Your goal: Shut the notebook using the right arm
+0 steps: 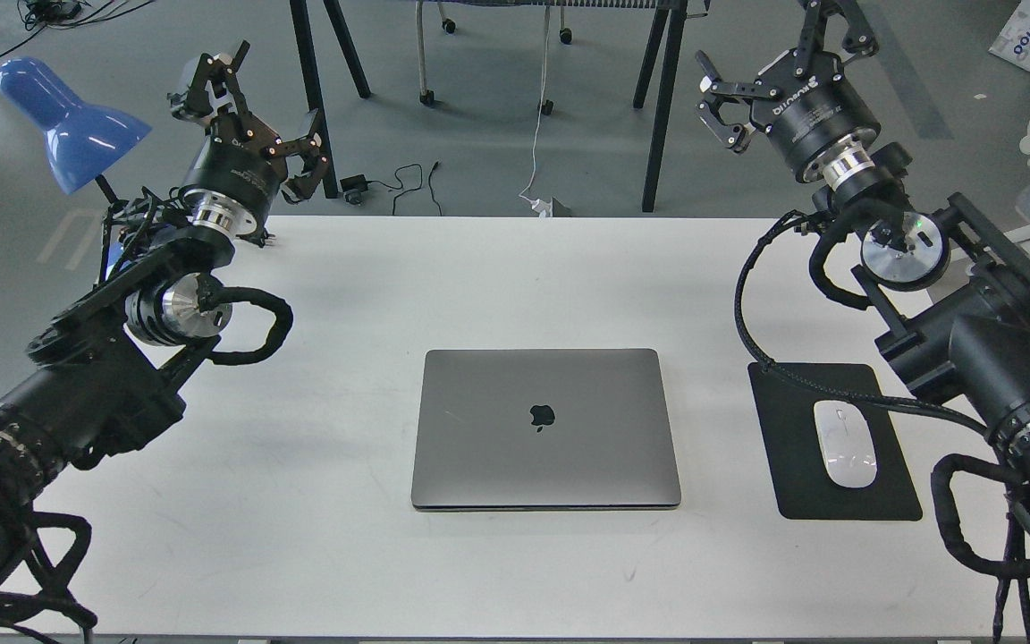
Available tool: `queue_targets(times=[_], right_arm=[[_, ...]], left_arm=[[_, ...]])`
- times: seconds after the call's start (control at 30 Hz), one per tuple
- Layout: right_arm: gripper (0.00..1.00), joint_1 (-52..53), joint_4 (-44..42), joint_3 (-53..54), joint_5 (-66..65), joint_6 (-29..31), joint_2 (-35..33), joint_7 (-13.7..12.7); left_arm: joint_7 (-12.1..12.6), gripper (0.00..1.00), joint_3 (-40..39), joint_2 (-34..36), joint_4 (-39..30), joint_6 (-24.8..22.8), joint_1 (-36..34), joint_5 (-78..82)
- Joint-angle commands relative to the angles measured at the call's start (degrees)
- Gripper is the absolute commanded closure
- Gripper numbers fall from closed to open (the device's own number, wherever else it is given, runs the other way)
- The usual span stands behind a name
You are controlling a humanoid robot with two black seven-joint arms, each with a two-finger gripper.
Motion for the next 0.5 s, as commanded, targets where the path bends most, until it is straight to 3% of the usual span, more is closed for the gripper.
queue_targets(times=[0.0,0.47], right_arm=[[0.0,-1.4,1.3,0.0,0.0,0.0,0.0,0.0],[0.0,-1.4,1.3,-0.1,0.0,0.0,0.0,0.1]], left_arm=[[0.0,0.0,0.0,0.0,0.0,0.0,0.0,0.0],[0.0,0.0,0.0,0.0,0.0,0.0,0.0,0.0]])
